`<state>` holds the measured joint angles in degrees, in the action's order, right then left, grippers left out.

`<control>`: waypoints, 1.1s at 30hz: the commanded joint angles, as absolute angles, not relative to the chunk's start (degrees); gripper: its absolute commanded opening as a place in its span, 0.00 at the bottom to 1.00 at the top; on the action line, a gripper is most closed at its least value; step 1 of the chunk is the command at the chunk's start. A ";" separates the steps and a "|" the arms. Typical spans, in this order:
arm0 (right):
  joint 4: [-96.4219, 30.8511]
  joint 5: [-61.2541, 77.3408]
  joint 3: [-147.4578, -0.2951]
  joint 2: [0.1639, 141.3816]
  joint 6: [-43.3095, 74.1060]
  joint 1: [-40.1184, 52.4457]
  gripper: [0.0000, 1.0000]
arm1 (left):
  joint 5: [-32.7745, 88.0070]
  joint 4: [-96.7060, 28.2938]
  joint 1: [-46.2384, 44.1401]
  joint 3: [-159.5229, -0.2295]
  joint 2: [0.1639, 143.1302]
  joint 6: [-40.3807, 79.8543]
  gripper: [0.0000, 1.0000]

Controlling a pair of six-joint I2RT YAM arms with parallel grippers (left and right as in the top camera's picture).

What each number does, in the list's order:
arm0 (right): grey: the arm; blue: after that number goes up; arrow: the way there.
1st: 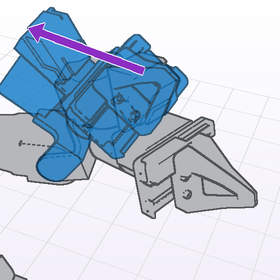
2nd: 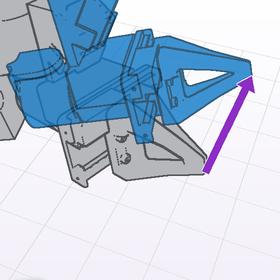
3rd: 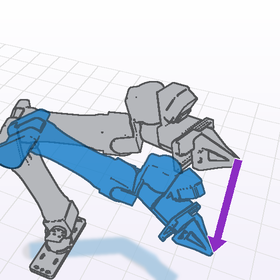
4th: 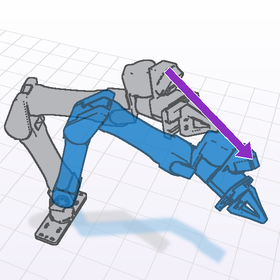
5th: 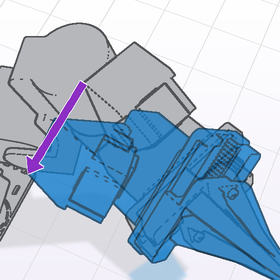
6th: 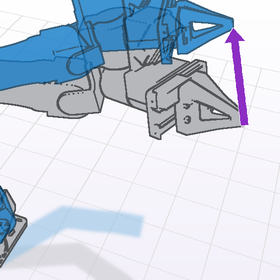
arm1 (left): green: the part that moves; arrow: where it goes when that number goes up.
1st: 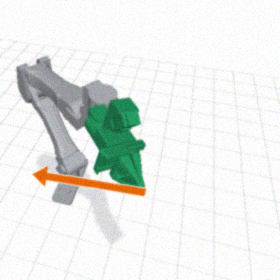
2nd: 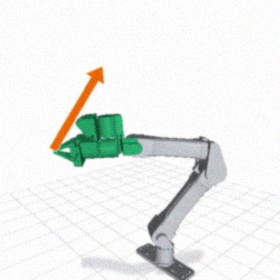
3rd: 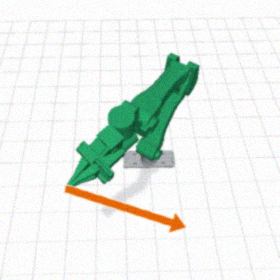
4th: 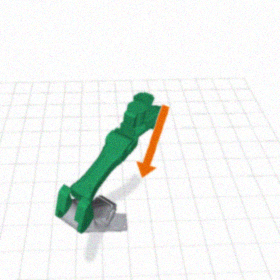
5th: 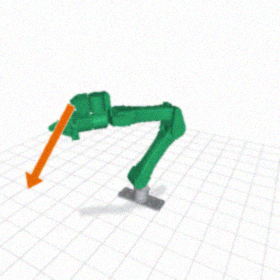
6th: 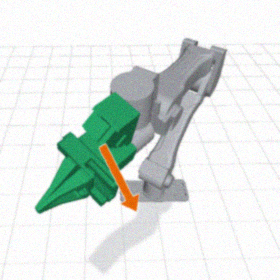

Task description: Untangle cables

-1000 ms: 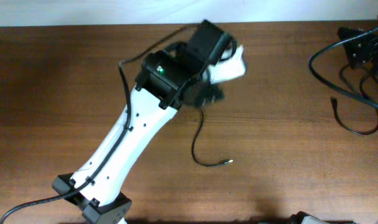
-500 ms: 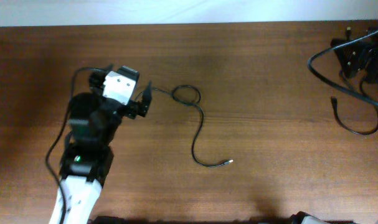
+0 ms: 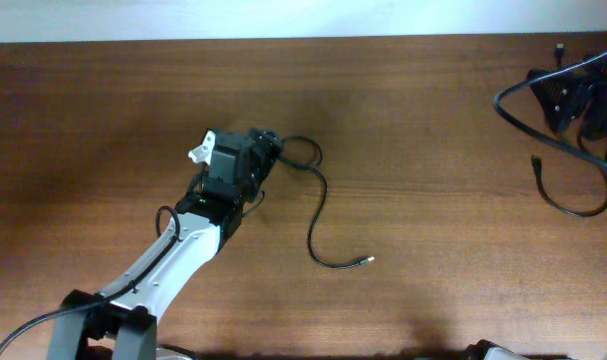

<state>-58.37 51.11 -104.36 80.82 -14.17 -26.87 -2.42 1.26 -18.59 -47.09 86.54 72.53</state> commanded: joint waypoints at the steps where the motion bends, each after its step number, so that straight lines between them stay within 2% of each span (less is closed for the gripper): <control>1: -59.02 51.88 -104.55 80.34 -14.74 -27.00 0.99 | -4.73 5.10 -19.11 -46.81 93.32 73.28 0.95; 5: -59.02 51.86 -104.55 80.34 -14.74 -27.00 0.99 | 0.86 22.68 -23.64 -46.83 107.28 73.28 0.89; 6: -59.02 51.86 -104.55 80.34 -14.74 -27.00 0.99 | 0.86 23.38 -23.77 -46.89 107.74 73.28 0.88; 9: -59.07 51.86 -104.55 80.34 -14.74 -27.03 0.99 | 0.75 22.74 -23.75 -46.98 107.79 73.23 0.74; 11: -59.20 51.86 -104.55 80.34 -14.74 -27.03 0.99 | 0.67 21.50 -23.75 -46.98 107.79 73.19 0.40; 17: -59.64 51.83 -104.53 80.34 -14.74 -27.03 0.99 | 0.67 20.93 -23.75 -46.98 107.79 71.05 0.40; 21: -59.68 51.83 -104.53 80.34 -14.74 -27.03 0.99 | 0.60 20.73 -23.75 -46.98 107.79 70.65 0.00; 27: -59.86 51.81 -104.53 80.34 -14.76 -27.03 0.99 | 3.68 22.15 -23.75 -48.69 107.66 69.80 0.00; 28: -59.96 51.81 -104.53 80.34 -14.76 -27.03 0.99 | 3.40 21.10 -23.64 -49.17 107.66 69.30 0.10; 29: -60.53 51.83 -104.53 80.34 -15.94 -27.03 0.99 | 3.22 20.34 -23.59 -49.17 107.66 68.84 0.36; 33: -61.34 51.86 -104.53 80.34 -17.76 -27.03 0.99 | 0.60 16.86 -23.57 -49.17 107.68 68.01 0.33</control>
<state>-61.34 51.11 -104.36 80.82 -16.73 -26.87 2.59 18.41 -23.88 -48.49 107.20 69.41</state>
